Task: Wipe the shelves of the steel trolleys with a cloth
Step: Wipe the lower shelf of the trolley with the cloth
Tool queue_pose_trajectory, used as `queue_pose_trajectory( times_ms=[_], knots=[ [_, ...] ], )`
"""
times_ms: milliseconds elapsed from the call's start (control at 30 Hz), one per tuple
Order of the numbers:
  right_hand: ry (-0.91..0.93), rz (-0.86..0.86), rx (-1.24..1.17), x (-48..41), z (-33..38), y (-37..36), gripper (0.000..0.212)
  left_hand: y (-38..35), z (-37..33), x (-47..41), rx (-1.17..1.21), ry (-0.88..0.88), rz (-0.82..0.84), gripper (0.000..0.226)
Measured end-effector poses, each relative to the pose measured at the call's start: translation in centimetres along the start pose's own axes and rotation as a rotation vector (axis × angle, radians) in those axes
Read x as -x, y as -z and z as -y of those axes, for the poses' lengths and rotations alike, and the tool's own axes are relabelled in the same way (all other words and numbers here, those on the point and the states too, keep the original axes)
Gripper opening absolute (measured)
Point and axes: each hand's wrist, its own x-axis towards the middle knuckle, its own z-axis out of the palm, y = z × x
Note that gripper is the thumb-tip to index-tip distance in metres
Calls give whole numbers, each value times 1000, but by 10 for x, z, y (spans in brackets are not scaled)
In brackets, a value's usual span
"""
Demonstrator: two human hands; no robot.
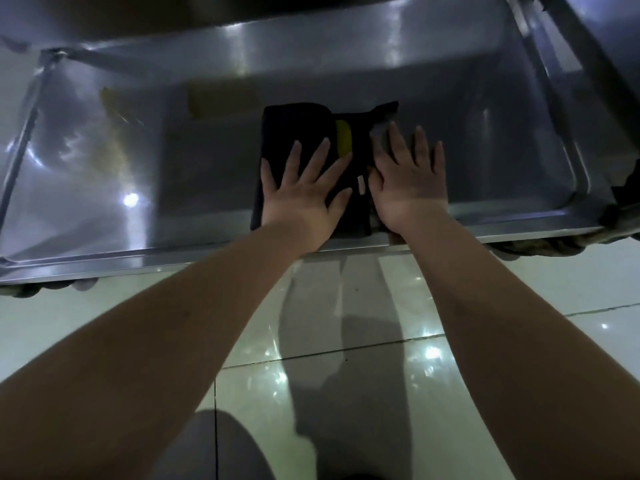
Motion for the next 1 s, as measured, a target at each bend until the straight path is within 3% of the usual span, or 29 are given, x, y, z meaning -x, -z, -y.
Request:
queue_pose_trajectory(
  times_ms=[167,367,567,733,833,1000],
  knots=[
    [-86,31,-45,-10,21,3,55,6,46,4,-15,152,-17,53],
    [-31,-52,-59,-24,42,-1,55,4,56,9,1,105,-33,55],
    [-53,-94,-52,-25,40,-8,56,14,142,12,22,386,-33,53],
    [-73,-115,-37,-25,47,-10,55,10,154,10,17,416,-58,51],
    [-66,-102,-24,-25,48,-9,55,11,126,-14,31,366,-50,52],
    [-66,-115,-47,-21,45,-8,57,7,27,-65,-25,11,-20,52]
  ],
)
